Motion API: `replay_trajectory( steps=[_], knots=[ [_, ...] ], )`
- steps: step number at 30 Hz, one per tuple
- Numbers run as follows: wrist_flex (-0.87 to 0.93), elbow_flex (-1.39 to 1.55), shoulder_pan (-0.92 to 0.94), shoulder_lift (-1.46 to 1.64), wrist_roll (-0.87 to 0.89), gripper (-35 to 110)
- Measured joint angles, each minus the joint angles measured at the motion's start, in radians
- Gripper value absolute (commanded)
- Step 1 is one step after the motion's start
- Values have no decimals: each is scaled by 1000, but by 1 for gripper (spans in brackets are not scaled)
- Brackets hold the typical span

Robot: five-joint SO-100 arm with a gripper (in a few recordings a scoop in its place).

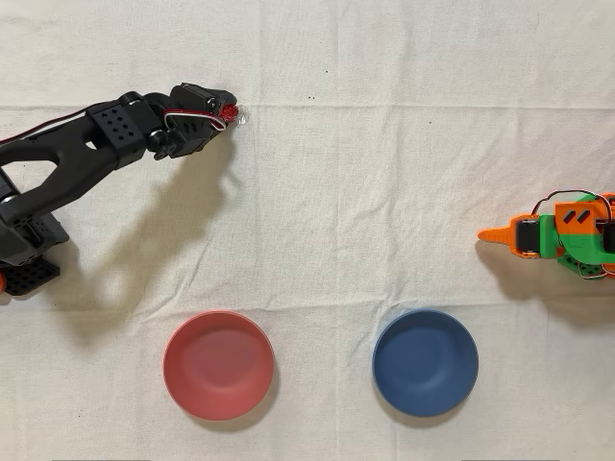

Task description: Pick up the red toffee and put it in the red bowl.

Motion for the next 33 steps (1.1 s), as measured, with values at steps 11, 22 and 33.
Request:
replay_trajectory(
  steps=[11, 22, 33],
  knots=[
    [29, 103, 31, 94, 23, 10],
    [190, 158, 110, 314, 43, 10],
    [331, 221, 235, 601, 15, 10]
  ],
)
